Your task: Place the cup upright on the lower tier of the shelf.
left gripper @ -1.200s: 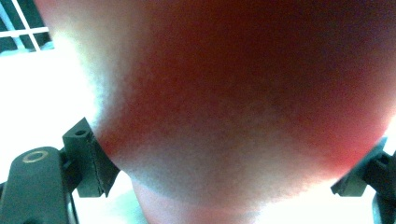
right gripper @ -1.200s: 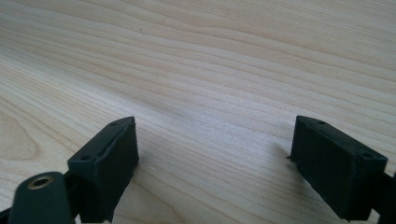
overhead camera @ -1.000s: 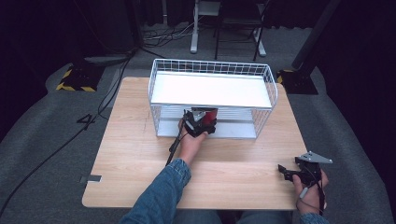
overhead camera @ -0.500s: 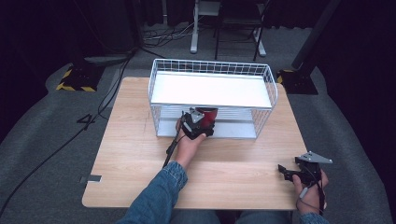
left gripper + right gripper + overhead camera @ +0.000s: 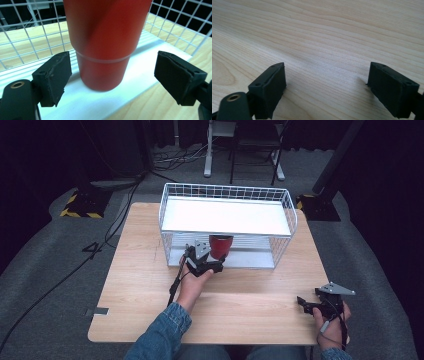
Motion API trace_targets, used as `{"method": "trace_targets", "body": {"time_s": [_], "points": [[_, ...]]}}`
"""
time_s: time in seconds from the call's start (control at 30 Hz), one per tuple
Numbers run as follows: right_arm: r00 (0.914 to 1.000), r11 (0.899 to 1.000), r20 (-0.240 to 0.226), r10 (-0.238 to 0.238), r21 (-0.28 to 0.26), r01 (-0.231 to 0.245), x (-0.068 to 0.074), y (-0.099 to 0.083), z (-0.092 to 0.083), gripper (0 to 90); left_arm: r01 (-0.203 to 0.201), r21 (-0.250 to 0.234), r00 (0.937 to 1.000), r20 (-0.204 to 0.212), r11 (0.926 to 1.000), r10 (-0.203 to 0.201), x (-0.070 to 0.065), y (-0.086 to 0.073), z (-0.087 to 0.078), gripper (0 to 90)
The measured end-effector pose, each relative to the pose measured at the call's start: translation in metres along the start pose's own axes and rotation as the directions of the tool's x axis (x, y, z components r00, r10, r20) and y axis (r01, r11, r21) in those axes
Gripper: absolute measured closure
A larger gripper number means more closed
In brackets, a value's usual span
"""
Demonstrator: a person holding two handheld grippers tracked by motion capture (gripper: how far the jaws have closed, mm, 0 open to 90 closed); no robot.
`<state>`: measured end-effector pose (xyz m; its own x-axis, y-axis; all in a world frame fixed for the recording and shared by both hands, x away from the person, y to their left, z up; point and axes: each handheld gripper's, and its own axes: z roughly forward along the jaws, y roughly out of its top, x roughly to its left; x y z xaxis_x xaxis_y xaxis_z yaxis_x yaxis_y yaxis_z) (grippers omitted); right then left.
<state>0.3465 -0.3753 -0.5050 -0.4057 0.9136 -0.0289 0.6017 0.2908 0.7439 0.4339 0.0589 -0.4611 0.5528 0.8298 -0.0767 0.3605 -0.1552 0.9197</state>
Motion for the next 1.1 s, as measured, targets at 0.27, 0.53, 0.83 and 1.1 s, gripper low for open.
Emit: {"method": "trace_targets", "body": {"time_s": [0.27,0.53,0.83,1.1], "points": [[1.0000,1.000,0.002,-0.002,-0.001,0.002,0.000,0.000,0.000,15.2,-0.006,0.003,0.9999,-0.015,1.0000,0.006,-0.004,0.001,-0.025,15.0],[0.9999,1.000,0.008,-0.011,-0.004,0.011,0.001,0.000,0.000,15.2,-0.019,-0.015,0.9998,0.006,0.9997,0.019,-0.006,0.001,-0.058,14.9],[1.0000,1.000,0.003,0.002,0.000,-0.002,0.000,0.000,0.000,15.2,-0.021,-0.002,0.9997,0.012,0.9998,0.021,0.001,-0.001,-0.092,14.9],[1.0000,1.000,0.000,0.003,0.000,-0.003,0.000,0.000,0.000,15.2,-0.026,0.010,0.9996,0.014,0.9996,0.026,0.012,-0.008,-0.127,14.9]]}}
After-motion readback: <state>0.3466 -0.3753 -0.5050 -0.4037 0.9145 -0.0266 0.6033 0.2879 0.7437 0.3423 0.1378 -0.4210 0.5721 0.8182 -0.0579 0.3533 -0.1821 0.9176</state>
